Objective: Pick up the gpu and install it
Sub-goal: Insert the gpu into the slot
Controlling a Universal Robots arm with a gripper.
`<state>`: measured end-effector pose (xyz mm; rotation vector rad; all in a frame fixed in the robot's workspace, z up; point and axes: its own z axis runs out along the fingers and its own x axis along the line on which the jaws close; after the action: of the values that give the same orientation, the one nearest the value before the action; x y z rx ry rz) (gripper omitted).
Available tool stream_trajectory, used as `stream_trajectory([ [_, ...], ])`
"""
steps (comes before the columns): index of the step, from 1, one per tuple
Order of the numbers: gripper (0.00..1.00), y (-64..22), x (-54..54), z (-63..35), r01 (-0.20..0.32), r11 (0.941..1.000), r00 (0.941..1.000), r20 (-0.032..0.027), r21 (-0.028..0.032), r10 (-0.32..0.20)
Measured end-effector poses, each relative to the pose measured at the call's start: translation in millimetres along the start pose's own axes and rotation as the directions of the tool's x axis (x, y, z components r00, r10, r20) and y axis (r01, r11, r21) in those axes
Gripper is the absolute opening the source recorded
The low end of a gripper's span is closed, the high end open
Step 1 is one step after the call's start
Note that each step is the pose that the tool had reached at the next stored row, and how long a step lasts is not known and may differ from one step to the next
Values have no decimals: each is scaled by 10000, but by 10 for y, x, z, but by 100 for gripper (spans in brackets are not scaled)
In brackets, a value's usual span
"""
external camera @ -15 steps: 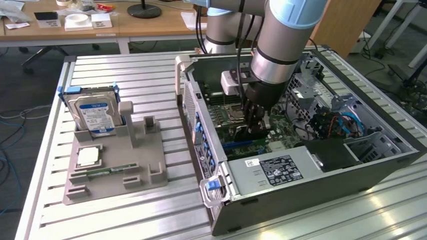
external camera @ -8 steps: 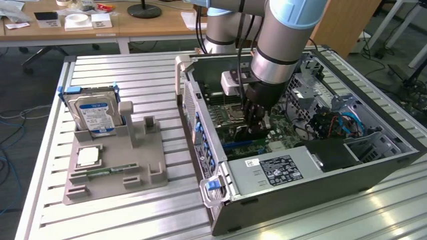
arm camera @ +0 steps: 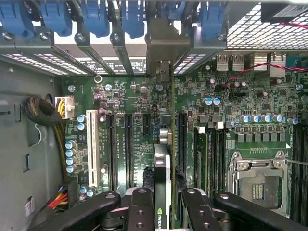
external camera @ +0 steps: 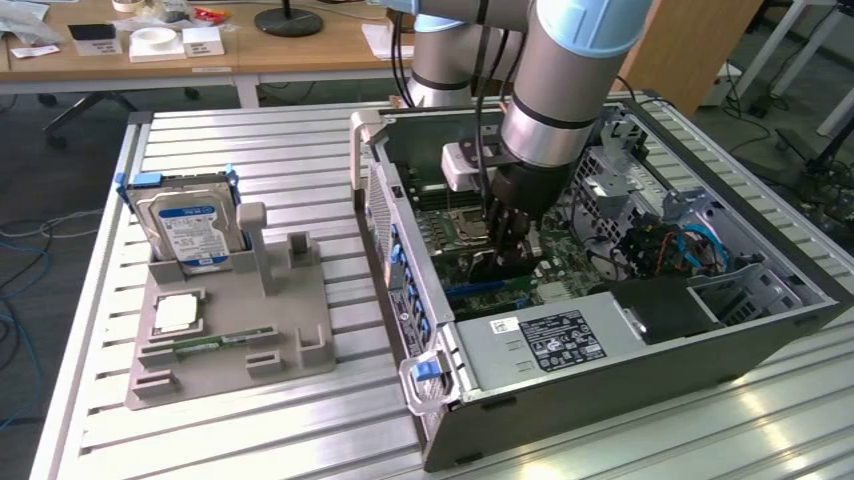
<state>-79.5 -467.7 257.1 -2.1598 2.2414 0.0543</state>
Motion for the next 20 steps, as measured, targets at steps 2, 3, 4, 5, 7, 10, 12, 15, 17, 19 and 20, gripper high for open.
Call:
stream_trajectory([
  [2,27,1,-1,0,4,10000,10000,-1,0,-4],
  [3,27,1,-2,0,4,10000,10000,0,1,-4],
  [4,27,1,-3,0,4,10000,10000,0,1,-4],
  [5,27,2,-4,0,3,10000,10000,0,1,-3],
  [7,27,4,-8,0,4,10000,10000,-2,0,-4],
  [10,27,4,-8,4,13,10000,10000,0,0,-13],
  [12,27,6,-9,6,22,10000,10000,-1,0,-22],
  [15,27,10,-12,10,21,10000,10000,1,1,-21],
  [17,27,12,-13,19,24,10000,10000,3,2,-24],
  [19,27,14,-13,30,24,10000,10000,0,1,-24],
  [20,27,14,-12,36,24,10000,10000,1,1,-24],
])
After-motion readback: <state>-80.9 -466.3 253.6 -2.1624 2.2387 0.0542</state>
